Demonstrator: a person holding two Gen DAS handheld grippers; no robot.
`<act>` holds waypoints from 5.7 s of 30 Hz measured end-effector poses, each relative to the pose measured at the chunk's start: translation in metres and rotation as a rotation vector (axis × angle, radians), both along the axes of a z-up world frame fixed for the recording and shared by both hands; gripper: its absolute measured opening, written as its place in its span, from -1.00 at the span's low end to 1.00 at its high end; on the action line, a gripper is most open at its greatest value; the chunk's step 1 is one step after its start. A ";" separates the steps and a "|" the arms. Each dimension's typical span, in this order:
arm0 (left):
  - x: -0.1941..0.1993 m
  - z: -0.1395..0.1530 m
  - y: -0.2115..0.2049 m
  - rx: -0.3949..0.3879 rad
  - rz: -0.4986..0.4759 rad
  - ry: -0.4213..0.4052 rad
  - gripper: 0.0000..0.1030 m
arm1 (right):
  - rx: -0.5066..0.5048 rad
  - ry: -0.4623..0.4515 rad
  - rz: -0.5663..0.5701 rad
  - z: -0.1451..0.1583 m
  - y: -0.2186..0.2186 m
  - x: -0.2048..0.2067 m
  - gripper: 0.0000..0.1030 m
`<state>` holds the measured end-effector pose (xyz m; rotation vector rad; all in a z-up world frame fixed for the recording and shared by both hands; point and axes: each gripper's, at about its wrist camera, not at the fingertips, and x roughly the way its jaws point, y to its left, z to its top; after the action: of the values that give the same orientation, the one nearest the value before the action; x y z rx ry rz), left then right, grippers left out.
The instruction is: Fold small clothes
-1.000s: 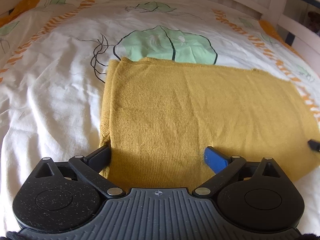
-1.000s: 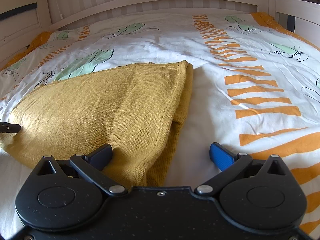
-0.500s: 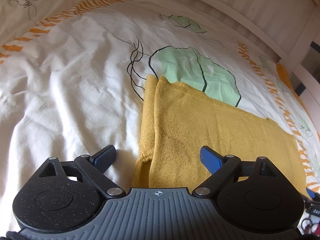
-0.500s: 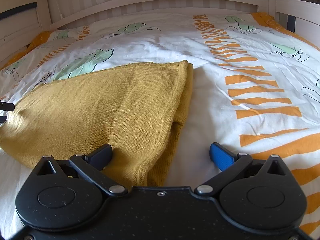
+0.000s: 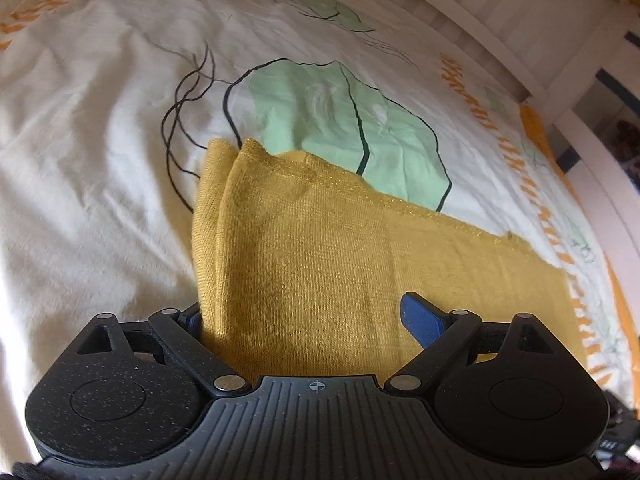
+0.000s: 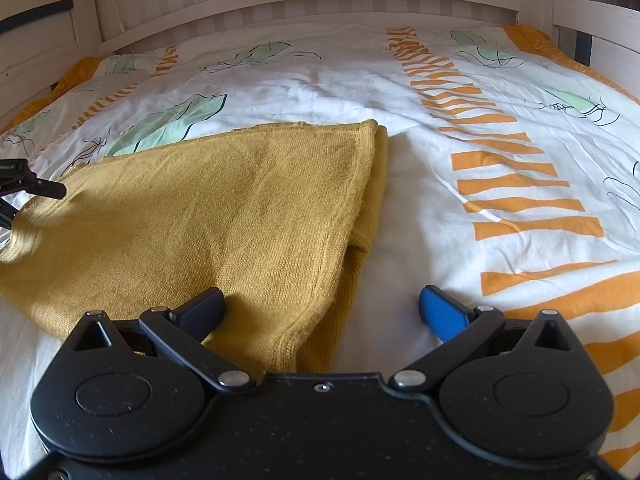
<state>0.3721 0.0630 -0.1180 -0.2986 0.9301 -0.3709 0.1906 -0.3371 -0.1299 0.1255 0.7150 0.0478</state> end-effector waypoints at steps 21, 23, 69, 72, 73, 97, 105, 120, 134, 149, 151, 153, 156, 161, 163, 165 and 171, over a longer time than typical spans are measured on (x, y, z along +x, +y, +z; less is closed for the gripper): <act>-0.008 -0.003 -0.013 0.122 -0.085 -0.036 0.82 | -0.088 -0.028 0.006 0.064 0.102 0.107 0.99; -0.007 -0.003 -0.013 0.123 -0.088 -0.033 0.82 | -0.090 -0.002 -0.012 0.058 0.114 0.123 0.99; -0.010 0.009 0.029 -0.087 -0.071 0.081 0.61 | -0.069 -0.043 0.144 0.057 0.089 0.003 0.98; -0.007 0.009 0.028 -0.084 -0.071 0.095 0.55 | -0.055 -0.063 0.123 0.063 0.071 0.007 0.98; -0.006 0.008 0.027 -0.082 -0.074 0.098 0.53 | -0.041 -0.069 0.112 0.065 0.065 0.008 0.98; -0.028 0.112 -0.100 -0.046 -0.071 0.036 -0.72 | 0.261 0.008 -0.060 0.073 -0.021 0.008 0.98; -0.037 0.092 -0.202 -0.079 -0.104 0.063 -0.72 | 0.347 -0.031 -0.143 0.087 -0.060 0.002 0.98; -0.071 0.082 -0.262 -0.181 -0.314 0.060 0.00 | 0.419 -0.107 -0.310 0.094 -0.111 -0.009 0.99; -0.088 0.116 -0.199 -0.131 -0.243 -0.085 0.12 | 0.409 -0.075 -0.243 0.089 -0.100 -0.002 0.99; -0.177 0.059 -0.163 0.271 -0.362 -0.222 0.12 | 0.613 0.127 0.004 0.062 -0.073 0.008 0.56; -0.187 0.054 -0.167 0.324 -0.380 -0.248 0.12 | 0.568 0.152 0.014 0.060 -0.065 0.007 0.49; -0.191 0.049 -0.168 0.349 -0.378 -0.260 0.12 | 0.524 0.175 0.007 0.057 -0.060 0.006 0.49; -0.189 0.043 -0.165 0.339 -0.349 -0.231 0.12 | 0.544 0.197 0.021 0.053 -0.057 0.003 0.34; -0.178 0.039 -0.154 0.332 -0.279 -0.194 0.12 | 0.571 0.209 0.045 0.049 -0.055 0.001 0.16; -0.175 0.039 -0.147 0.321 -0.252 -0.182 0.12 | 0.580 0.203 0.045 0.049 -0.055 0.001 0.16; -0.172 0.038 -0.141 0.319 -0.232 -0.165 0.12 | 0.581 0.205 0.054 0.050 -0.054 0.001 0.16; -0.166 0.031 -0.130 0.283 -0.200 -0.116 0.12 | 0.564 0.243 0.065 0.041 -0.046 0.005 0.16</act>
<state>0.2059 -0.0672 -0.0871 0.0752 0.8871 -0.4291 0.1954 -0.3832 -0.0888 0.6566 0.9338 0.3009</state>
